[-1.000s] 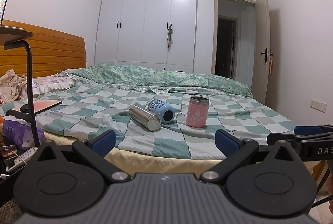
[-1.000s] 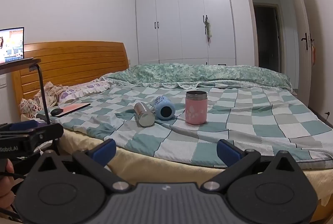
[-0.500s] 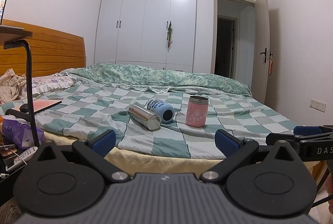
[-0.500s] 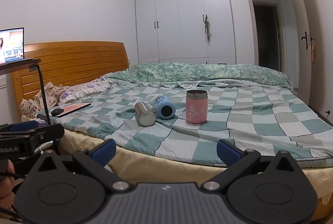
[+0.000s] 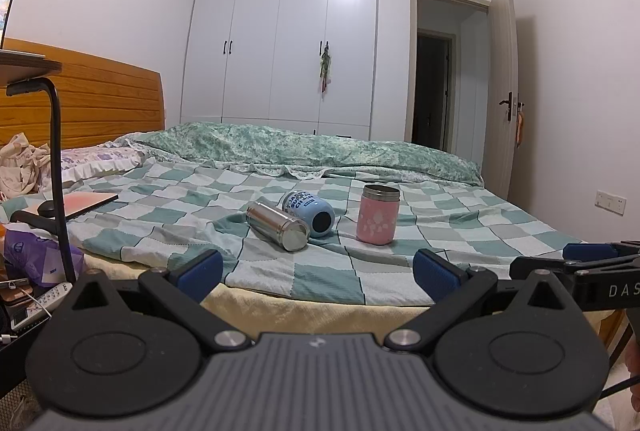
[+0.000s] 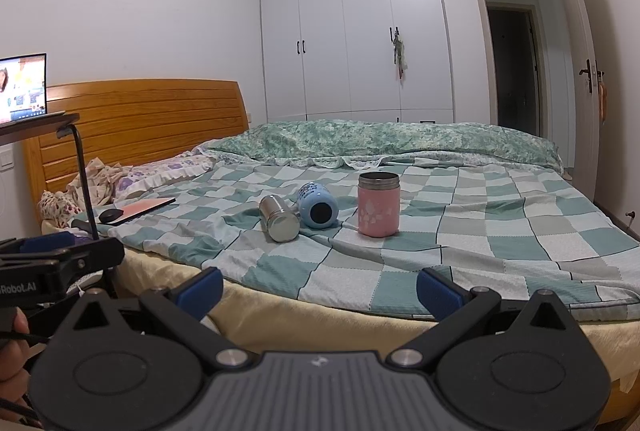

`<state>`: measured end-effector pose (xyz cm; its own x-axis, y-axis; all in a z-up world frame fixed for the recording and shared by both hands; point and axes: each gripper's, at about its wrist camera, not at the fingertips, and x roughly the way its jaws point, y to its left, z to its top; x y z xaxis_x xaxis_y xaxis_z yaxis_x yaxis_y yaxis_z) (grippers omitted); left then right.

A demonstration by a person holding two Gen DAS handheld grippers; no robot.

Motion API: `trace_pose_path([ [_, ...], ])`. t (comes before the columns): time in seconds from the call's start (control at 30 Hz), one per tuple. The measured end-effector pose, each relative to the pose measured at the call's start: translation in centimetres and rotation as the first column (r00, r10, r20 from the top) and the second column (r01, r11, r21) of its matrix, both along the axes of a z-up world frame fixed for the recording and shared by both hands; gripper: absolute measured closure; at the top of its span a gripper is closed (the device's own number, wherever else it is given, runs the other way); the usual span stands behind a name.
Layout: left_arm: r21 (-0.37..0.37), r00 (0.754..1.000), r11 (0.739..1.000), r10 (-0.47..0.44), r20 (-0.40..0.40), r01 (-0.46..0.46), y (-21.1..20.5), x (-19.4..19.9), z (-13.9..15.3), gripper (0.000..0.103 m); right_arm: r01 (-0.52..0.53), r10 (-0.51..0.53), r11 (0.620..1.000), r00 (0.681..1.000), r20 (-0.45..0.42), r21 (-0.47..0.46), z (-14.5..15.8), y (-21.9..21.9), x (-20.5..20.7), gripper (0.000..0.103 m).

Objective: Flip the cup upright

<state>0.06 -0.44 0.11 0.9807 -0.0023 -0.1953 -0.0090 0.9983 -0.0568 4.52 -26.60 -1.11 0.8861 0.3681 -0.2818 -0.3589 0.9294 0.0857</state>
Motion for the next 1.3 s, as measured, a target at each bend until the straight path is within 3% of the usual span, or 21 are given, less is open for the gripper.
trace_pose_path([
  [1.3,0.000,1.000,1.000,0.001,0.010,-0.001,0.33,-0.04,0.10,0.000,0.004,-0.004,1.000,1.000,0.013,-0.004,0.43,-0.34,-0.01,0.000],
])
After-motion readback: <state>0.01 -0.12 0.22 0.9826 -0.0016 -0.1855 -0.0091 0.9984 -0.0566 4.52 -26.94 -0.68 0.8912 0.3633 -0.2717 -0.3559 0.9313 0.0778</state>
